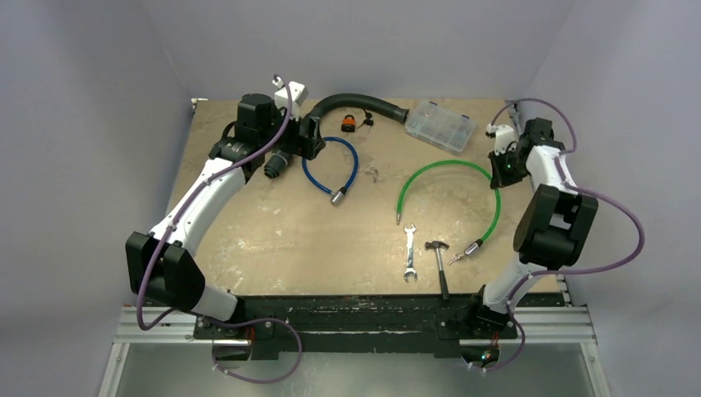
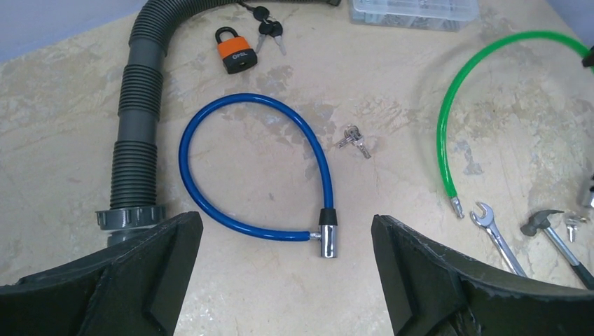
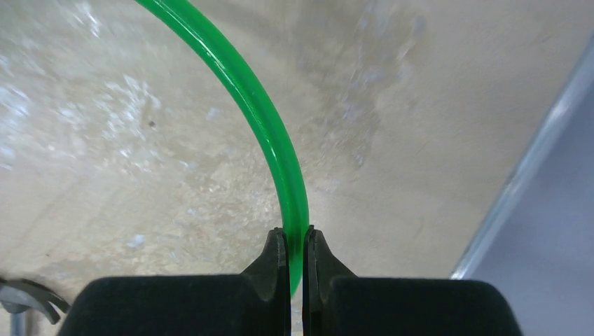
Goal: Lock with the key
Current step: Pick up the lock from the center of the board.
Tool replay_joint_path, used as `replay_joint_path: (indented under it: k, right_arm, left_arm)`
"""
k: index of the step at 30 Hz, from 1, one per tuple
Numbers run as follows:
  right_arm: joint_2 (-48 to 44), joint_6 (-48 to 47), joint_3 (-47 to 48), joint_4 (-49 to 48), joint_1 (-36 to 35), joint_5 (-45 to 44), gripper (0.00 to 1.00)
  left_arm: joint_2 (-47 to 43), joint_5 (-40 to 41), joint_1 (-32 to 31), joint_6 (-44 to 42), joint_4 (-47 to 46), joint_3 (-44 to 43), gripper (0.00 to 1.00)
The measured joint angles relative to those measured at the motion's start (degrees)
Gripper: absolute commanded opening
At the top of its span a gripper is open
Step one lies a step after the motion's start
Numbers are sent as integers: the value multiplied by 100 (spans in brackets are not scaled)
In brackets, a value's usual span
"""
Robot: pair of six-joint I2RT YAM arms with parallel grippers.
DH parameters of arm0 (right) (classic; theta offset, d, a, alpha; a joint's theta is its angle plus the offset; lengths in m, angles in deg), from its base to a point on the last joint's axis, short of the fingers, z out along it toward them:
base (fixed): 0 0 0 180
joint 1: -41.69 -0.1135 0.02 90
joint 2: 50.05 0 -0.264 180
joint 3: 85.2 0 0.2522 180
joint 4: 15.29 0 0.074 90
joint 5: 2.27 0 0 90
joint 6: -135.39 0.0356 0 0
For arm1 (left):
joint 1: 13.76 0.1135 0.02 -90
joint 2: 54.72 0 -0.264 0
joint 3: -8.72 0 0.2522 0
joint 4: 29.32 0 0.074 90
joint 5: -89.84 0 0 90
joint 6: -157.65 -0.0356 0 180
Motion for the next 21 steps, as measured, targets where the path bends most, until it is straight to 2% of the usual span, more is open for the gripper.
replay_joint_path:
  k: [8, 21]
  right_arm:
    - [-872, 256, 964, 0, 0, 780, 0]
    - [-1637, 730, 1906, 302, -31, 2068, 0]
  left_arm:
    - [2, -452, 0, -7, 9, -109, 100]
    - [232, -2138, -74, 142, -409, -494, 100]
